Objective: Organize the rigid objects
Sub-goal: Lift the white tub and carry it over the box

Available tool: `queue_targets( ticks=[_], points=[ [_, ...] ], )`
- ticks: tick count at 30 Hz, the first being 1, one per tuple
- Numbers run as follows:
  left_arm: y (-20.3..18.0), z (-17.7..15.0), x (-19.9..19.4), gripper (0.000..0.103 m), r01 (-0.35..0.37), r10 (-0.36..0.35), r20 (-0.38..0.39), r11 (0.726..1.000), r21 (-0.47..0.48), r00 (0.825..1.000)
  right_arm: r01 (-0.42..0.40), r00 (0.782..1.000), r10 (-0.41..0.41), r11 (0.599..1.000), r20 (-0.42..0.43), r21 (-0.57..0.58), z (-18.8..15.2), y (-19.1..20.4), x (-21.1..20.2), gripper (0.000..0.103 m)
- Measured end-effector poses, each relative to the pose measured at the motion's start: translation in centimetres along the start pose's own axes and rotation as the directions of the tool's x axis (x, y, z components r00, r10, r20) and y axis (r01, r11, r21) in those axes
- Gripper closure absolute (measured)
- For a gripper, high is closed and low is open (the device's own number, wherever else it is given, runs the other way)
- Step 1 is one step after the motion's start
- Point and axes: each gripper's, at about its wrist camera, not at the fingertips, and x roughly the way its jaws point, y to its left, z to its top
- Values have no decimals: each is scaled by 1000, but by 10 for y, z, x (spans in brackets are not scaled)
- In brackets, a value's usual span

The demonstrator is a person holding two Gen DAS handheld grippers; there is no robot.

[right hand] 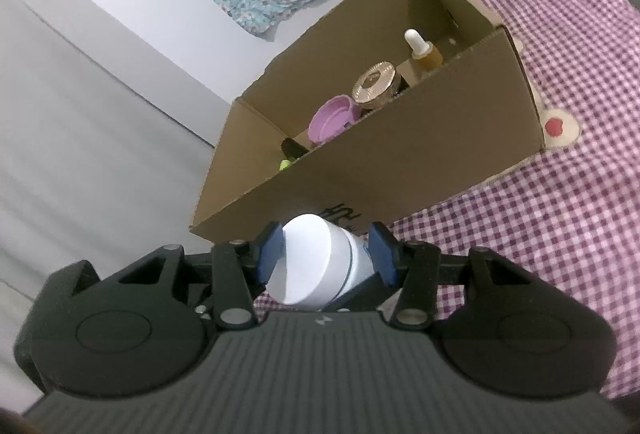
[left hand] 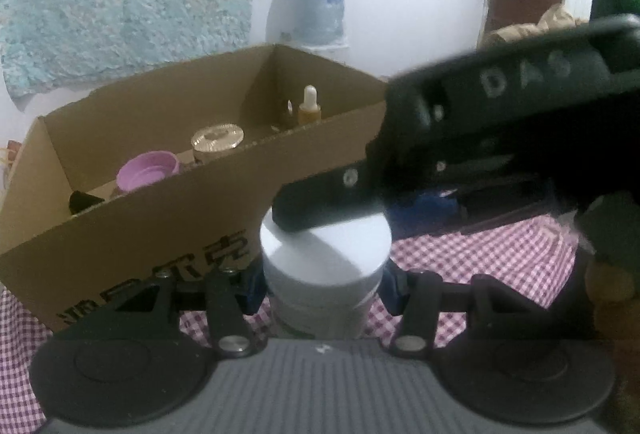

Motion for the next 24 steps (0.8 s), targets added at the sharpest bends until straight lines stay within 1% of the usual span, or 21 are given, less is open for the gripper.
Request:
queue_targets(
  ticks=[4,8,15,21,24],
  points=[
    [-3,-2,0,49,-5,5,7,1000,3,1000,-18,1000,18,999,1,26,-1,-5,-1,54],
    [-2,-2,0,49,7,-7,7,1000,-22,1000,-14,1000,14,1000,3,17,-1,-5,-4,54],
    [-7,2,-11,49,21,-20,18,999,-37,1000,-21,999,21,1000,30,5,-4,-2,-12,55],
    [-16,10,-29,49,11,-10,55,1000,-24,998,-41,997,43,999,62,-25,-5,11,-27,54],
    [-21,19,-42,49,3,-2,88,1000,-13,996,-51,995,56,997,88,-50,-2,23,-37,54]
  ],
)
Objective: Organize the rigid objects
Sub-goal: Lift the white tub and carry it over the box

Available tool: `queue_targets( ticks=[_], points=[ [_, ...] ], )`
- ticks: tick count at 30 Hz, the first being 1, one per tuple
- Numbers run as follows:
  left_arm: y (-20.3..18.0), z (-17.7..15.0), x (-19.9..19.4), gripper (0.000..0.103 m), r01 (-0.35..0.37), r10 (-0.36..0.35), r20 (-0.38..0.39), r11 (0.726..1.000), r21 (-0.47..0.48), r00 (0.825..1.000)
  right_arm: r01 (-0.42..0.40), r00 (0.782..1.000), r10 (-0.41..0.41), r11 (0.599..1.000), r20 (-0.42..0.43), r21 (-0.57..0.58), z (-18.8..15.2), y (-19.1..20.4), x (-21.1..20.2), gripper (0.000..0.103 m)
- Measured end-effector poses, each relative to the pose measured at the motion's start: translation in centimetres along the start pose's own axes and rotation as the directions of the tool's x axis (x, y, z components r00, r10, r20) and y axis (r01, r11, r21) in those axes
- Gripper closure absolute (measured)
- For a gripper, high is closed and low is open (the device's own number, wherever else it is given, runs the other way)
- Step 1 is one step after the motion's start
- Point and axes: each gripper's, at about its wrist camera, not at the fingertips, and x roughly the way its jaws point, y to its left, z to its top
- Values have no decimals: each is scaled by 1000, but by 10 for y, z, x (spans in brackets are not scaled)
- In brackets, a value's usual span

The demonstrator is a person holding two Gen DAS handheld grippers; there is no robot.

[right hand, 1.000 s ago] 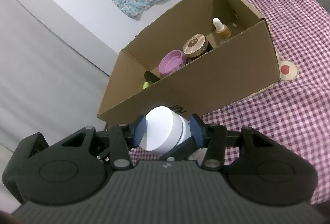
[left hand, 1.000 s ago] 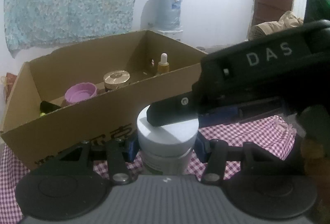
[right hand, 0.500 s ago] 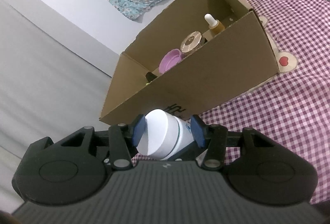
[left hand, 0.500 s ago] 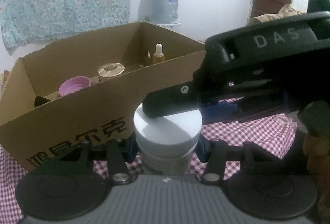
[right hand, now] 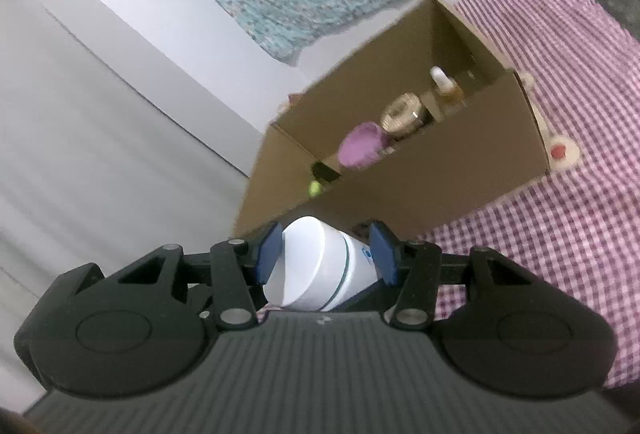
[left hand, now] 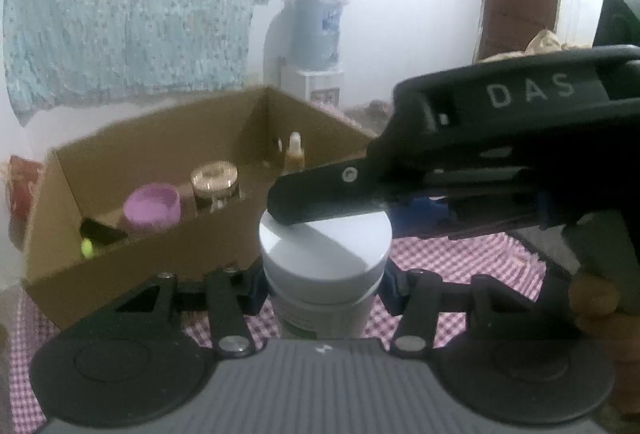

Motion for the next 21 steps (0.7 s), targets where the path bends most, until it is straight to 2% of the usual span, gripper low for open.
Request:
queue_targets(
  ticks=[8,21],
  points=[
    [-6,24,-24,49,-46,45,45,999,29,998,-62,996,66,996,66,-66,10,28,-21,54],
    [4,42,-22,49,-99,99,22,995,-22,995,-111,993,114,991,27,-79,32,36,-13,54]
  ],
)
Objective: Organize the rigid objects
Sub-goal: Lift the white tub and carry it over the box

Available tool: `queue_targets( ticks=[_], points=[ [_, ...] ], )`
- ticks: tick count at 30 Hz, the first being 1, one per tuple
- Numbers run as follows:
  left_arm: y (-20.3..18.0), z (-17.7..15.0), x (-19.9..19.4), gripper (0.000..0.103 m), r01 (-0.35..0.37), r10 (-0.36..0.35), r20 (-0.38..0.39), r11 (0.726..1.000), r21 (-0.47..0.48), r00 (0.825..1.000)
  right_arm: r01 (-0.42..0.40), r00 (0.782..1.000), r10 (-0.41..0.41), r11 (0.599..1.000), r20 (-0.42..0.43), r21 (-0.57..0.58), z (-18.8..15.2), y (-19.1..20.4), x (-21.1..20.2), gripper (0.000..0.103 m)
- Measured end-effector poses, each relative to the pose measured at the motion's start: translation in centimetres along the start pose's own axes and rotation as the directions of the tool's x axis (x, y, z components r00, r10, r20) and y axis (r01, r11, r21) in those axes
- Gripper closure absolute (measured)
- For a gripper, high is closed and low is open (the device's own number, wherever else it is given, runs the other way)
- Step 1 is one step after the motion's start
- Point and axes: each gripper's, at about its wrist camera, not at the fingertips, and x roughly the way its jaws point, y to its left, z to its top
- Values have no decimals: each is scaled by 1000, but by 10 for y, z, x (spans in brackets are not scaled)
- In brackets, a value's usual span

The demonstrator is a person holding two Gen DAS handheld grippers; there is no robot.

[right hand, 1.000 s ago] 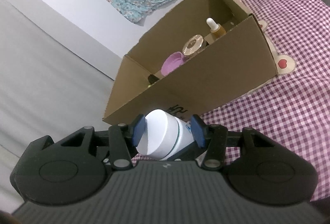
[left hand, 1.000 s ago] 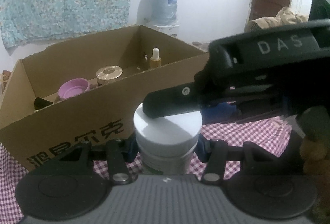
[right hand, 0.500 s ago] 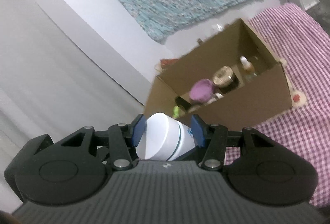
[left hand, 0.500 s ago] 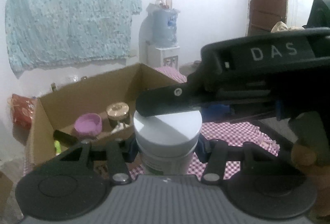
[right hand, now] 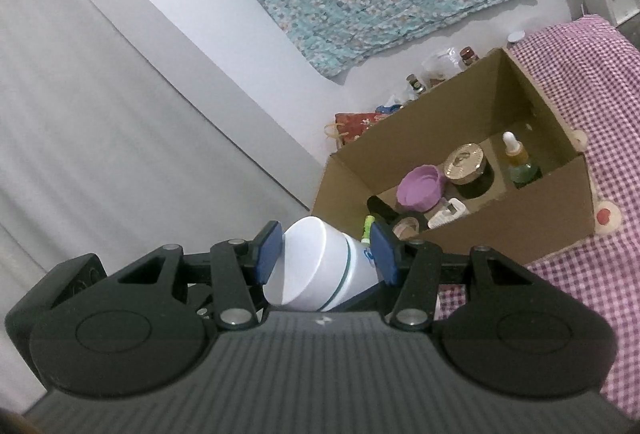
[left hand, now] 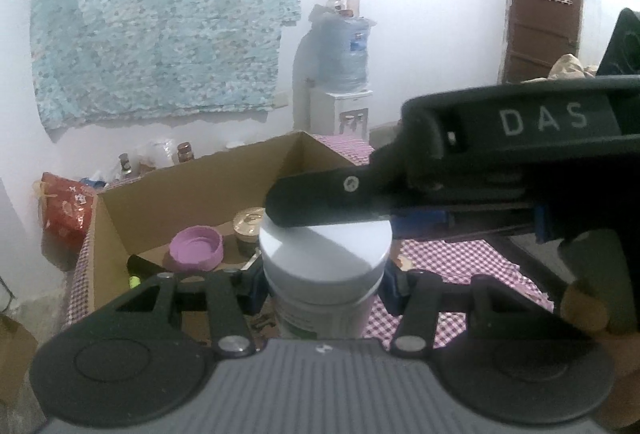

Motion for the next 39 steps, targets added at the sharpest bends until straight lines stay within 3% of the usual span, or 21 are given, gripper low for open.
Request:
queue_targets(
  ticks=[26,39],
  points=[
    [20,17,3,49,-50,50,13,998,-46,999,-29,997,26,999,-68,-45,36,25,33,53],
    [30,58,30,49,-18,19,51,1000,-23,999,11,999,-16,992,-38,-125,83,36,42,52]
  ],
)
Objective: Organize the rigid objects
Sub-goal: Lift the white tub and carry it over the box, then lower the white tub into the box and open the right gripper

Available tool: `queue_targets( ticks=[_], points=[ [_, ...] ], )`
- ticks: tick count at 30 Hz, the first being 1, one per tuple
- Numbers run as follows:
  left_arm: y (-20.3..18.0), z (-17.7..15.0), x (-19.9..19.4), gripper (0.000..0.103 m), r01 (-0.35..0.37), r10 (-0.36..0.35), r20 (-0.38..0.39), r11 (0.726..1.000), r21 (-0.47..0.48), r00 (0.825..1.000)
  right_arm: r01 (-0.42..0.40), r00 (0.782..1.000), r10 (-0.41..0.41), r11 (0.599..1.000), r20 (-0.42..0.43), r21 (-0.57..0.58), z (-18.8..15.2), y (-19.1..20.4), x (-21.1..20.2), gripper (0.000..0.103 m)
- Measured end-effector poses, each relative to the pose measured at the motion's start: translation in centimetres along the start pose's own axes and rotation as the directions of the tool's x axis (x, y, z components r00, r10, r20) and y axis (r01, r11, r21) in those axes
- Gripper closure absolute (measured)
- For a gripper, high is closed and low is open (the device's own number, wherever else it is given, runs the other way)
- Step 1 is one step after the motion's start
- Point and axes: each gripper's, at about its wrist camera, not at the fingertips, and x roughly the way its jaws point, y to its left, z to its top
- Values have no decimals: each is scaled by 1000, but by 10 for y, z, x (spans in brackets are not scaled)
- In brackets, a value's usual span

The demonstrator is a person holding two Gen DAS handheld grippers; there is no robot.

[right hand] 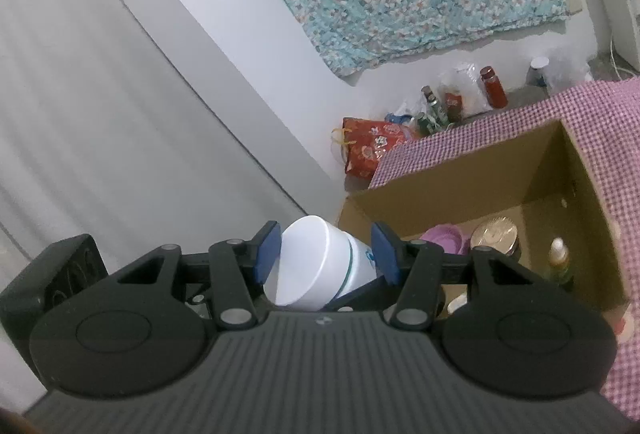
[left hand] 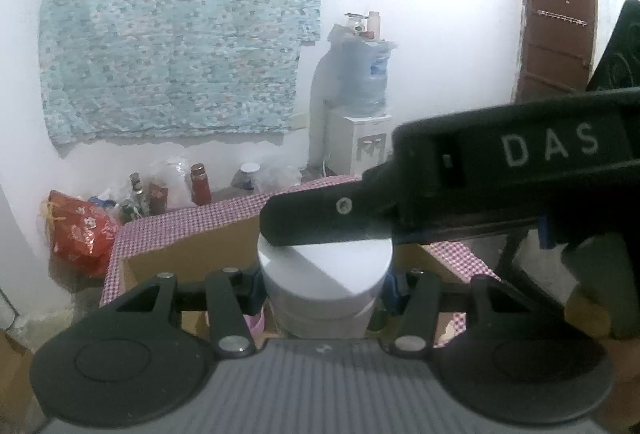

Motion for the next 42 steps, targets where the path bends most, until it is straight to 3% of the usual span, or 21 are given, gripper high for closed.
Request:
queue_targets(
  ticks=[8,16,27,35,39,42],
  points=[
    [3,36,47,49,72,-72,-29,997,-13,997,46,999,-46,999,17,-9,43,-26,9,52],
    [2,57,128,49,134,-145,-146,988,-78,979,120,993,-120,993,-6,22,83,-92,35,52],
    [-7,42,202,49,121,-140,-248,989,-89,959,169,983,-163,983,-80,75,77,-176,78,53],
    [-8,33,218,45,134,-161,-304,985,-110,939,190,979,-185,980,-86,61,69,-190,87,53],
    [-11,32,216,42,126,-151,-315,987,-100,937,198,977,-192,978,-87,64,62,-192,85,53],
    [-11,34,212,32,122,-149,-312,987,-105,938,199,978,-195,978,-69,66,60,-189,75,53]
  ],
)
